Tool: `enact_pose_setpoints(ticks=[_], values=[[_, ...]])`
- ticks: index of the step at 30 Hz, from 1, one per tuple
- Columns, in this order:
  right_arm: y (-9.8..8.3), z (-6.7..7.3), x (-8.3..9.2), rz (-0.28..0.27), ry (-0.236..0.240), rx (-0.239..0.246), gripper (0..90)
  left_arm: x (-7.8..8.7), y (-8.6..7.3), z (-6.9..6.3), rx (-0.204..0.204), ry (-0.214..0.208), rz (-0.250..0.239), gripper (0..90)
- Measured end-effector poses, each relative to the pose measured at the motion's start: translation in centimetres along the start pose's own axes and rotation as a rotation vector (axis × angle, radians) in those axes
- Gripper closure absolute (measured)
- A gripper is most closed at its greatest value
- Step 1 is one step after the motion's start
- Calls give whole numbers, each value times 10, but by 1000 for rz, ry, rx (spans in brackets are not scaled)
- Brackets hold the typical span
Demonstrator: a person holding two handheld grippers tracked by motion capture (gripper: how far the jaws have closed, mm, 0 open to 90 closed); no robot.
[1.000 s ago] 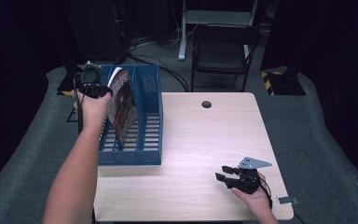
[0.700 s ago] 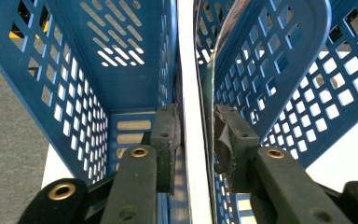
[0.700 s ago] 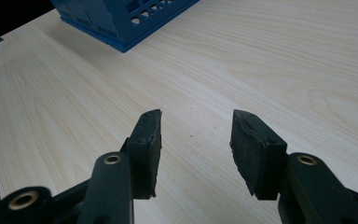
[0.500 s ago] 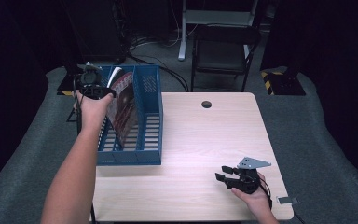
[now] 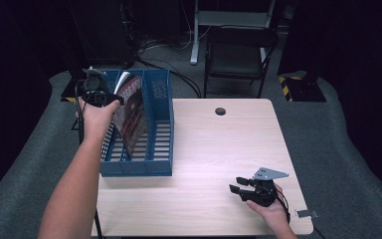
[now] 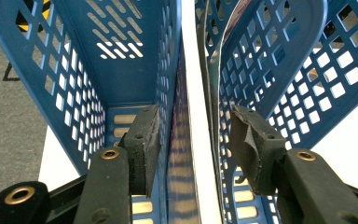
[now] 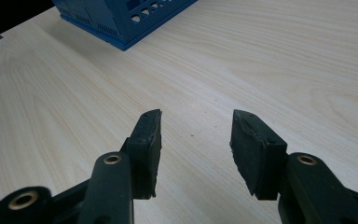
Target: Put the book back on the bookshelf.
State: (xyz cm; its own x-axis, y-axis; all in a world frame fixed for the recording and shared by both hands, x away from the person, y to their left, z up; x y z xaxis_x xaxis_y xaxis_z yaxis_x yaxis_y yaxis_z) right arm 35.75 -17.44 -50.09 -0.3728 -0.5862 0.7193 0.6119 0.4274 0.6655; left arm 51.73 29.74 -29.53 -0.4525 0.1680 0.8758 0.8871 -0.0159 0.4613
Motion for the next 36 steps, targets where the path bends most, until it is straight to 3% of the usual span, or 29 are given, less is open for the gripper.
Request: enact_pose_setpoints(ticks=[19, 36], values=[[-1, -2, -1, 9, 4, -8, 528, 3, -3, -1, -18, -15, 9, 493], [0, -4, -2, 10, 6, -10, 528, 23, -6, -1, -33, -15, -33, 447]])
Point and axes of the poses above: each handheld gripper's, and its own axes: x roughly backward along the jaws, y roughly out of its top, z roughly to its left, the point moved 2 cm from there along -x, roughly forward along the jaws, and after that the axes turned 15 degrees about z, right-handed, at the moved point
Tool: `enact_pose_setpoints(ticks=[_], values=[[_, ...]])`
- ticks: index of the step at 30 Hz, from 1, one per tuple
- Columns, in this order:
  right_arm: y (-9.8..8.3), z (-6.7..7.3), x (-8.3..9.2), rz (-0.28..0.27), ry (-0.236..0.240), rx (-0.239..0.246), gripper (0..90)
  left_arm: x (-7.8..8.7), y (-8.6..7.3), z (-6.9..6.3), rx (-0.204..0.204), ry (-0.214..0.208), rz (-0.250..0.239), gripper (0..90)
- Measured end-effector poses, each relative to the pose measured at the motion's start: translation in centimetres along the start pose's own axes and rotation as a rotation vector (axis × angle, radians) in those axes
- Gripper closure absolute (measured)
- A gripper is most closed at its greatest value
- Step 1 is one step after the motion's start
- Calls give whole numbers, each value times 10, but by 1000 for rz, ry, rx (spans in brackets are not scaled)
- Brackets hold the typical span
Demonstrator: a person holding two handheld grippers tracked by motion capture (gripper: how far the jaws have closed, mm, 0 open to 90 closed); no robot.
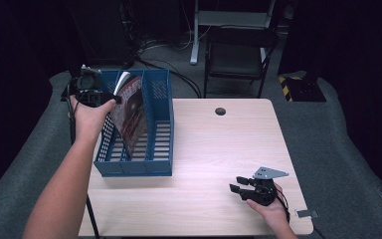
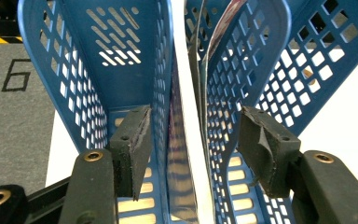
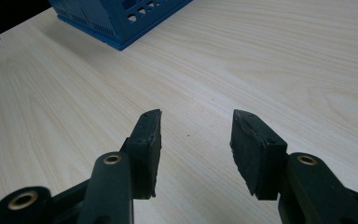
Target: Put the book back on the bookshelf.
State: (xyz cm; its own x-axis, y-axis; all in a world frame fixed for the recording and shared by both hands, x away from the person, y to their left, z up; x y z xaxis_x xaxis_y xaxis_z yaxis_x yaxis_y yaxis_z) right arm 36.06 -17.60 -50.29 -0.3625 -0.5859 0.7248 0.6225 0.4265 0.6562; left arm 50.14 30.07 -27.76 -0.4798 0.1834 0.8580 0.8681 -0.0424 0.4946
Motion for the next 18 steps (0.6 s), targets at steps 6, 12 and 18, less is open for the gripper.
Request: enact_pose_setpoints(ticks=[6, 12, 18], values=[[0, 1, 1, -2, 0, 1, 527, 6, -1, -3, -31, -3, 14, 446], [1, 2, 0, -1, -4, 4, 527, 13, -3, -7, -62, -1, 26, 442], [2, 2, 0, -1, -3, -3, 526, 24, -4, -13, -101, -6, 31, 442]])
Point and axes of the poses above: each handheld gripper's, and its own axes: x roughly backward along the jaws, y roughly out of its top, z roughly to its left, the point moved 2 cm from there along -x, roughly forward along the jaws, and after that the axes turned 15 degrees about z, right-handed, at the moved point
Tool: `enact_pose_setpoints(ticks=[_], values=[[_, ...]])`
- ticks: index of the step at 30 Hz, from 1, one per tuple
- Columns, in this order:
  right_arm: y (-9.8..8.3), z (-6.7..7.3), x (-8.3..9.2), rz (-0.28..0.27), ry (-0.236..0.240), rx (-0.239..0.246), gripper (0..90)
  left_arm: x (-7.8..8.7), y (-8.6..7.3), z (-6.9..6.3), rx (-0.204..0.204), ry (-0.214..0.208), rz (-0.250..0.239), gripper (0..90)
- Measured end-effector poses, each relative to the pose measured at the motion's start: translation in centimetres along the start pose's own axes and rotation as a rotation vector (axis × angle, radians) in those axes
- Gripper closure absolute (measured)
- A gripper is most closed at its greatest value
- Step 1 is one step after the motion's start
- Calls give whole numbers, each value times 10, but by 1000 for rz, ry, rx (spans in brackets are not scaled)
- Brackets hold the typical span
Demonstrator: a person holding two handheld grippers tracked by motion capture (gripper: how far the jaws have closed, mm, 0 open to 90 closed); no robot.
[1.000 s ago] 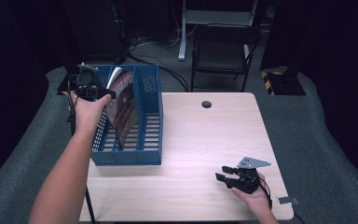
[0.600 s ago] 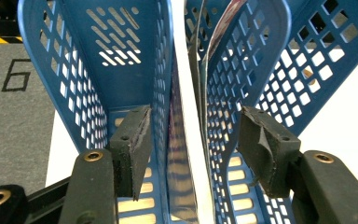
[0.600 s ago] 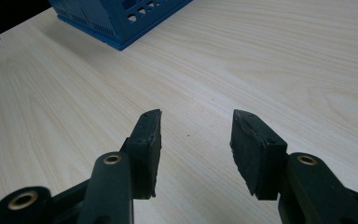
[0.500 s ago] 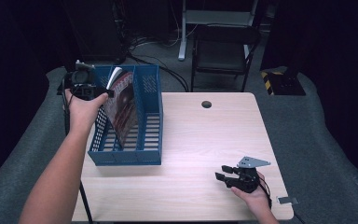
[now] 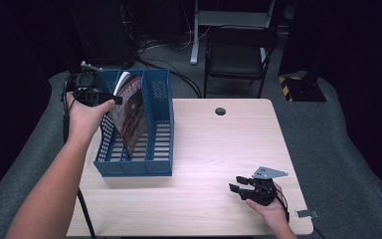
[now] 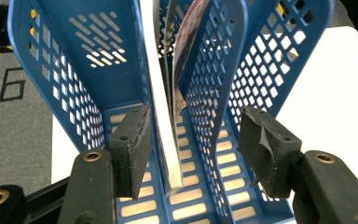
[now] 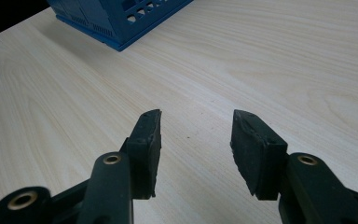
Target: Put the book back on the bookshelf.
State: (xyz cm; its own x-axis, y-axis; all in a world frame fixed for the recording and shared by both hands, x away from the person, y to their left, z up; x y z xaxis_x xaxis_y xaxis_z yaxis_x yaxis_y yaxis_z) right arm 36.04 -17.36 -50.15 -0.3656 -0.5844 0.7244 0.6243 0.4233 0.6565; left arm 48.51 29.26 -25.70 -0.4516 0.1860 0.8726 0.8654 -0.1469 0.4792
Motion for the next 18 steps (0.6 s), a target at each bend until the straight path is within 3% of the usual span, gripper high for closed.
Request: enact_pose_setpoints(ticks=[10, 18], values=[[1, 0, 0, 2, -6, 11, 524, 19, -11, -14, -103, -29, 1, 442], [1, 0, -1, 4, -1, 10, 524, 22, -22, -31, -201, -53, 18, 442]])
Point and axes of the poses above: each handheld gripper's, and its own axes: x roughly backward along the jaws, y roughly out of its top, z roughly to its left, the point moved 2 cm from there along -x, roughly forward along the jaws, and after that the axes turned 15 degrees about z, right-handed, at the moved point
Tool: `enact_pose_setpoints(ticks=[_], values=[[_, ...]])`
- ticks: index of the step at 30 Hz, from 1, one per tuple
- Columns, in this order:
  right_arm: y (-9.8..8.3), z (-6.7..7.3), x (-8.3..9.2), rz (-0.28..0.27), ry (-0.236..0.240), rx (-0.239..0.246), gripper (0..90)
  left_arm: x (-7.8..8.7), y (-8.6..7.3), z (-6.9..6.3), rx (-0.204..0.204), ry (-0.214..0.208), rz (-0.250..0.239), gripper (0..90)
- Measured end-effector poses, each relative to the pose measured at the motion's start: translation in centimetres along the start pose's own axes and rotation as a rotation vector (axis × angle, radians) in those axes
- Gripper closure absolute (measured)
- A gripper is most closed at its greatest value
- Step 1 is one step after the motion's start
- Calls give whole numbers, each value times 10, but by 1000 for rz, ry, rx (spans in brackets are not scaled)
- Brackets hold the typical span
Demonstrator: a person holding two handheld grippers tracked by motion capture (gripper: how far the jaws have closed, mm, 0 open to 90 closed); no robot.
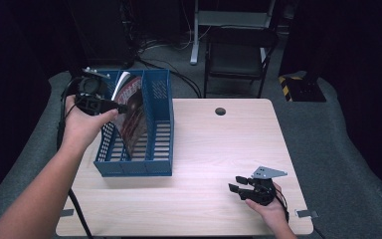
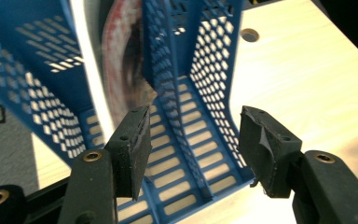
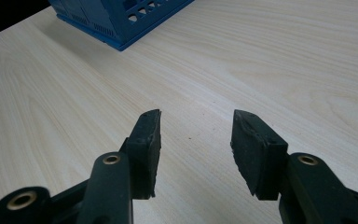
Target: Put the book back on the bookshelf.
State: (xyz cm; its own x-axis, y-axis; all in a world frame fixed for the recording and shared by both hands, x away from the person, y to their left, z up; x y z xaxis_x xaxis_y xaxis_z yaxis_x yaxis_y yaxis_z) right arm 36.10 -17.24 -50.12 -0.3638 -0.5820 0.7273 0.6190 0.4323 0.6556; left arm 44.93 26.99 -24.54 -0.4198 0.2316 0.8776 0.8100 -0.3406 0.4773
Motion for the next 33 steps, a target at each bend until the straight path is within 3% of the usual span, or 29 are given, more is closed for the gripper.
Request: enact_pose_setpoints(ticks=[6, 12, 17, 19, 29, 33], values=[[0, 0, -1, 7, 6, 13, 524, -3, -9, -14, -57, -57, 6, 442], [0, 1, -1, 6, 4, 6, 524, -14, -24, -26, -82, -113, -5, 442], [0, 1, -1, 5, -4, 5, 524, -21, -35, -29, -101, -90, -3, 444], [0, 2, -1, 6, 0, 2, 523, -24, -41, -30, -101, -109, -1, 445], [0, 2, -1, 1, -6, 3, 523, -44, -72, -40, -128, -83, 14, 446], [0, 2, -1, 4, -4, 2, 524, -57, -86, -43, -109, -117, 8, 446]])
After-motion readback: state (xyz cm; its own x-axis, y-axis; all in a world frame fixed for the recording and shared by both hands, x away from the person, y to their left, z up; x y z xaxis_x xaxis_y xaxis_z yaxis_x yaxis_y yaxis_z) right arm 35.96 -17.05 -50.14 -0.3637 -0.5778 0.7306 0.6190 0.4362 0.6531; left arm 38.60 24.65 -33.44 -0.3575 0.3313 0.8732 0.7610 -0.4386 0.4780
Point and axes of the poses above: each handheld gripper's, and its own axes: x roughly backward along the jaws, y roughly out of its top, z roughly to its left, the point moved 2 cm from there along -x, roughly forward along the jaws, and after that the axes turned 15 degrees about z, right-handed, at the moved point
